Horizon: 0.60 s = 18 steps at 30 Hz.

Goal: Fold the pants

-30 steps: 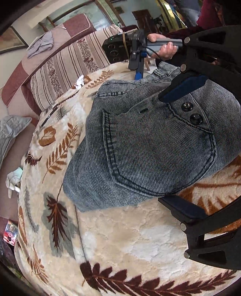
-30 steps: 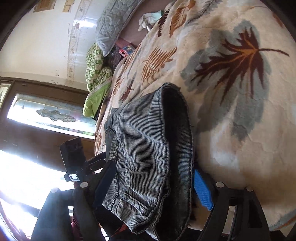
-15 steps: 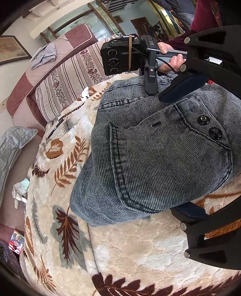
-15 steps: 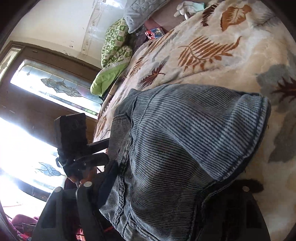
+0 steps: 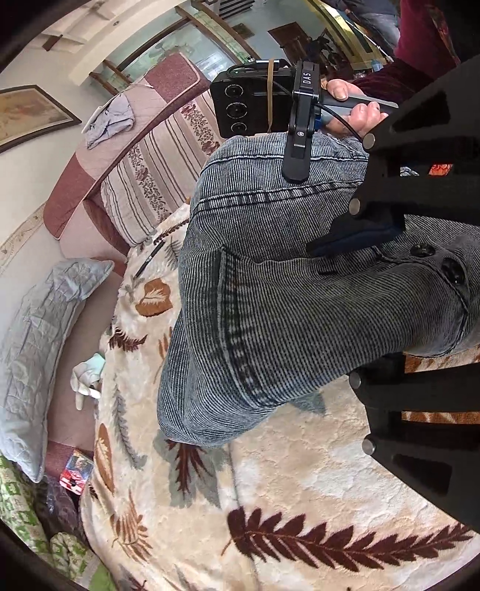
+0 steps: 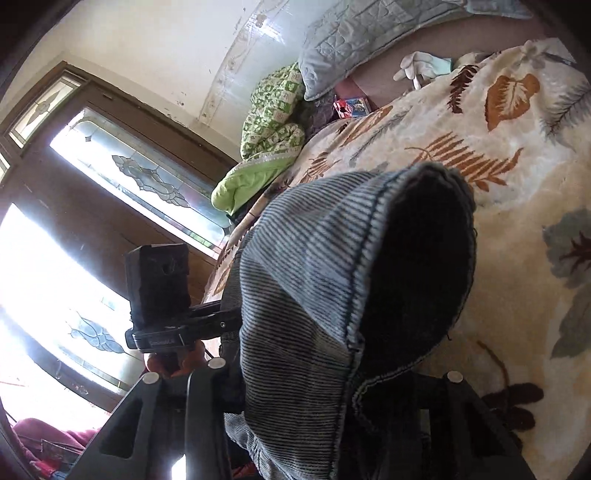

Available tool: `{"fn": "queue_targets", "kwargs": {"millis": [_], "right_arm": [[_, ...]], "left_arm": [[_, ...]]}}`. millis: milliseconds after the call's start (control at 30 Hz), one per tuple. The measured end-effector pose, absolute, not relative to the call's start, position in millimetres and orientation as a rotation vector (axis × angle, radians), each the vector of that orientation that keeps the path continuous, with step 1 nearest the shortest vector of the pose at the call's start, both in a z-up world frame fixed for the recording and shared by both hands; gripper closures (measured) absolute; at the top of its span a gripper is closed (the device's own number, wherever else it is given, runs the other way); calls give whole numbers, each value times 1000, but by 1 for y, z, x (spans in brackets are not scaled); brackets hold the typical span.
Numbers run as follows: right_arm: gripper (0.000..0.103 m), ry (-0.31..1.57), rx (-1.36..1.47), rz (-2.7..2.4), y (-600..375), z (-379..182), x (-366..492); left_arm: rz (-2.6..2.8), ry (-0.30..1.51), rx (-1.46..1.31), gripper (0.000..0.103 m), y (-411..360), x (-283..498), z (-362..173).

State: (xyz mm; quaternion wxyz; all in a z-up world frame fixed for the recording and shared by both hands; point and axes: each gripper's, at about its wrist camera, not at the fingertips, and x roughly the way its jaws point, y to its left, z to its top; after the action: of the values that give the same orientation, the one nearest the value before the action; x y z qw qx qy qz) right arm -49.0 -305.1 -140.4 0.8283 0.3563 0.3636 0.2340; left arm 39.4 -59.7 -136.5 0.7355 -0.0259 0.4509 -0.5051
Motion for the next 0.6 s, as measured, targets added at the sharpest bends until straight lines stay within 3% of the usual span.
{"fn": "queue_targets", "kwargs": {"millis": [367,600], "right_arm": [[60,674,791,503,-325,-81,12],[60,620,814,514,-330,-70,63]], "left_arm": [[-974,873,-21,62,-75,88,-54],[-850,825,-28,62,-82,126,-38]]}}
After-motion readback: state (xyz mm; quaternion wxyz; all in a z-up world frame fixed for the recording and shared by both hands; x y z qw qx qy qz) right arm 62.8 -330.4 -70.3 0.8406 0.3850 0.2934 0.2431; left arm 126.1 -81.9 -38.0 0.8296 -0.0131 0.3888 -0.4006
